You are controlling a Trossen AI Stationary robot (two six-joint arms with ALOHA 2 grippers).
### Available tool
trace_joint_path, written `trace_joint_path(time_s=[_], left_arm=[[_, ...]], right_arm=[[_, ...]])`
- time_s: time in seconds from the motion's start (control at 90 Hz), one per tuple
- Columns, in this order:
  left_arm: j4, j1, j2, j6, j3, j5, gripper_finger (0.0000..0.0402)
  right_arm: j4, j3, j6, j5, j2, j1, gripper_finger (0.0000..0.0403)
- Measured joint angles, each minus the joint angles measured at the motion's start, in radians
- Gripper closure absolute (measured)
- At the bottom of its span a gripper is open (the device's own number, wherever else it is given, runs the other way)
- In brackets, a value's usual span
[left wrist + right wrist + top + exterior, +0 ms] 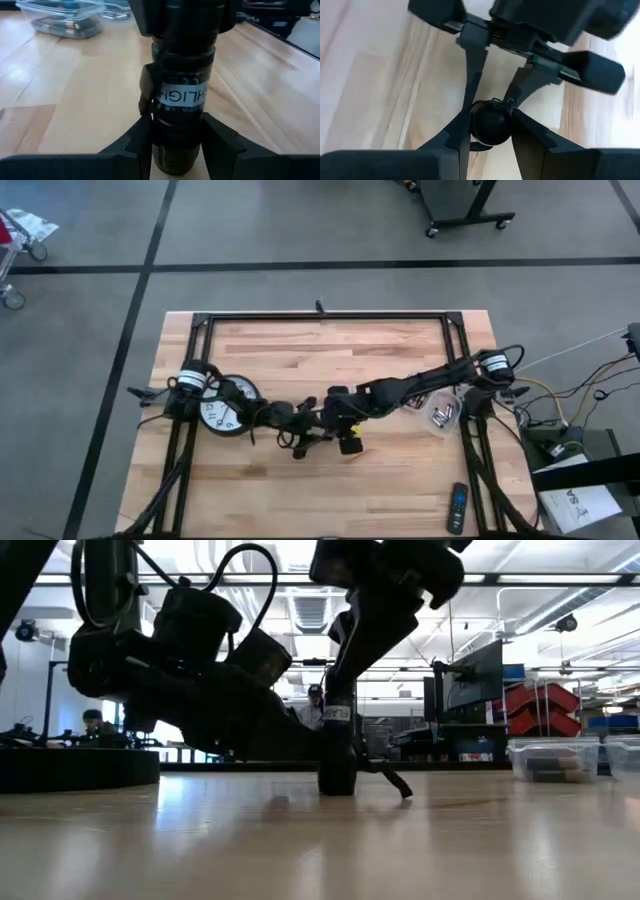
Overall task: Insert battery
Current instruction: Open the black flashlight battery compartment
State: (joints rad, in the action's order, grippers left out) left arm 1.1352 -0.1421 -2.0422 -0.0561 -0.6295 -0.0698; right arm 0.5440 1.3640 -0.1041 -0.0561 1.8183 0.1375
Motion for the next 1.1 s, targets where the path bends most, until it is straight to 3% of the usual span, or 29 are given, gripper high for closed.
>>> trace_joint_path(time_s=[0.211, 0.378, 0.6, 0.733, 0.889, 1.1], left_arm=[[-0.018, 0.001, -0.001, 0.021, -0.025, -0.074, 0.0292], [-0.022, 0.002, -0.003, 0.019, -0.04, -0.062, 0.029], [0.013, 0.001, 0.028, -0.024, -0.035, 0.0, 0.015], [-0.006, -0.001, 0.058, -0.06, -0.028, 0.002, 0.0114], [-0.041, -0.002, 0.085, -0.07, -0.029, 0.039, 0.0135], [-0.111, -0.002, 0.088, -0.1, -0.019, 0.145, 0.0216]], right_arm=[[0.0, 0.0, -0.094, -0.057, 0.0, 0.0, 0.0312], [0.004, 0.0, -0.05, -0.059, 0.0, -0.006, 0.0306], [-0.003, 0.0, -0.015, -0.036, 0.0, -0.007, 0.0313], [-0.002, 0.0, 0.033, -0.01, 0.0, -0.007, 0.0307], [-0.001, 0.0, 0.086, 0.022, 0.001, -0.006, 0.0311], [-0.002, 0.0, 0.169, 0.047, 0.001, -0.006, 0.0306]])
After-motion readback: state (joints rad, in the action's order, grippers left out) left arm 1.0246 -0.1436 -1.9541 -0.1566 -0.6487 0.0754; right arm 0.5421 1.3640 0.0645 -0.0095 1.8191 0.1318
